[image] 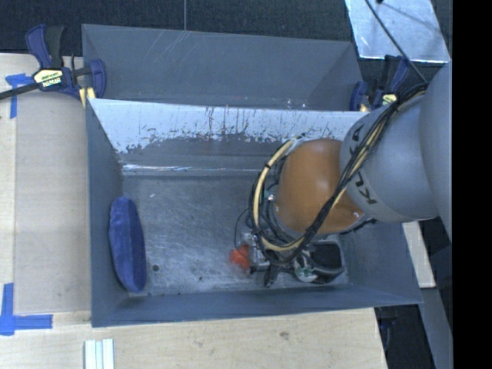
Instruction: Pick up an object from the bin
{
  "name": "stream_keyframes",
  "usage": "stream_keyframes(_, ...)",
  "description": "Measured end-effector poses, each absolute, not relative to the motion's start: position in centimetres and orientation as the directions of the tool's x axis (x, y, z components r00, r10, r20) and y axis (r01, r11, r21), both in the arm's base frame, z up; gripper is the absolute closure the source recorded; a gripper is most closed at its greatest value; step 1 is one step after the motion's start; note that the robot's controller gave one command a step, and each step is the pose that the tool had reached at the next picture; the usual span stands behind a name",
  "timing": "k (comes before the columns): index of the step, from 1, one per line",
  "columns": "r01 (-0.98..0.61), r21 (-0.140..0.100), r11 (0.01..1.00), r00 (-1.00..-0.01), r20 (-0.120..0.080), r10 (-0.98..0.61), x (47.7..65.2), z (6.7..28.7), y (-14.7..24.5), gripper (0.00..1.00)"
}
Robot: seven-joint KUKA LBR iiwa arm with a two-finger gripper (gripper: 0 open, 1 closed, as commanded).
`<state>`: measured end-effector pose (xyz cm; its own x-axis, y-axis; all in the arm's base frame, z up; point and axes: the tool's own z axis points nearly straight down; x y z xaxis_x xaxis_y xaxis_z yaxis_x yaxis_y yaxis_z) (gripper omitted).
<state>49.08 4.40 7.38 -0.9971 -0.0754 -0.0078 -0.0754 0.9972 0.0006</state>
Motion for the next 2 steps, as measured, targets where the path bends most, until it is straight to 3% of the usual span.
stream_keyframes(1,-0.075,0.0,0.997,-0.997,-0.007,-0.075,49.2,11.9,4.4,1.0)
stream_keyframes(2,-0.074,0.0,0.997,-0.997,-0.011,-0.074,49.5,20.1,4.4,1.0)
